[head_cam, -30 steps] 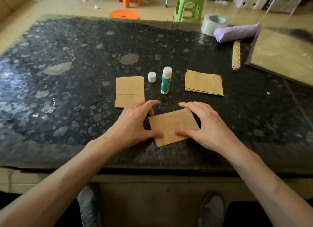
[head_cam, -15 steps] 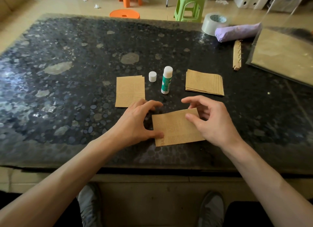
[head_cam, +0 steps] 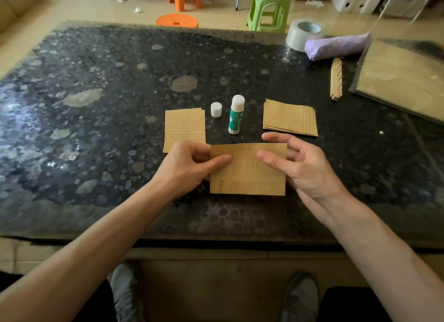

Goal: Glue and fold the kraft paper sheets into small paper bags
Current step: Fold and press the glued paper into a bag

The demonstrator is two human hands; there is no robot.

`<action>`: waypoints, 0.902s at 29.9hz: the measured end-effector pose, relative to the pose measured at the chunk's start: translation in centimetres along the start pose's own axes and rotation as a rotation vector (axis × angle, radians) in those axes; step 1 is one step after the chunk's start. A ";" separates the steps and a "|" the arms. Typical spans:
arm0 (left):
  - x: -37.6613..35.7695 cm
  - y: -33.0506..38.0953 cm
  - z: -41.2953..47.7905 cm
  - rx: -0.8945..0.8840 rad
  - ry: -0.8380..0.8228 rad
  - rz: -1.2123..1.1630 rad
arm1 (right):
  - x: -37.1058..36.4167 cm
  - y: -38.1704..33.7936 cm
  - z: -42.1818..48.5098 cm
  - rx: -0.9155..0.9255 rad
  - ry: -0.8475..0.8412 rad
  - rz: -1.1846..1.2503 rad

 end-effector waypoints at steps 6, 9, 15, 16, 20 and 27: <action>-1.1 0.3 -0.2 0.017 -0.084 -0.085 | -0.8 0.9 -0.3 -0.087 0.021 -0.036; -1.0 0.3 -0.3 -0.009 -0.030 -0.120 | -1.2 0.8 -0.3 -0.071 0.023 -0.077; -1.7 1.1 -0.5 -0.101 -0.031 0.001 | -2.3 0.3 -0.3 -0.039 0.005 -0.107; -1.8 1.0 -0.5 -0.102 -0.040 -0.022 | -2.2 0.2 -0.3 -0.037 0.013 -0.118; -1.5 0.9 -0.4 -0.113 -0.023 0.016 | -2.2 0.4 -0.3 -0.059 0.018 -0.155; -1.3 1.0 -0.3 -0.097 0.013 0.035 | -1.3 0.6 -0.1 -0.061 0.071 -0.246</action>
Point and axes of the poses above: each hand's wrist, its own z-axis towards the middle knuckle, its own x-axis out of the back of the hand, y = z × x, the point moved 7 cm from there along z, towards the middle knuckle, and after that the axes turned 12 degrees about -y, right-handed, at the moved point
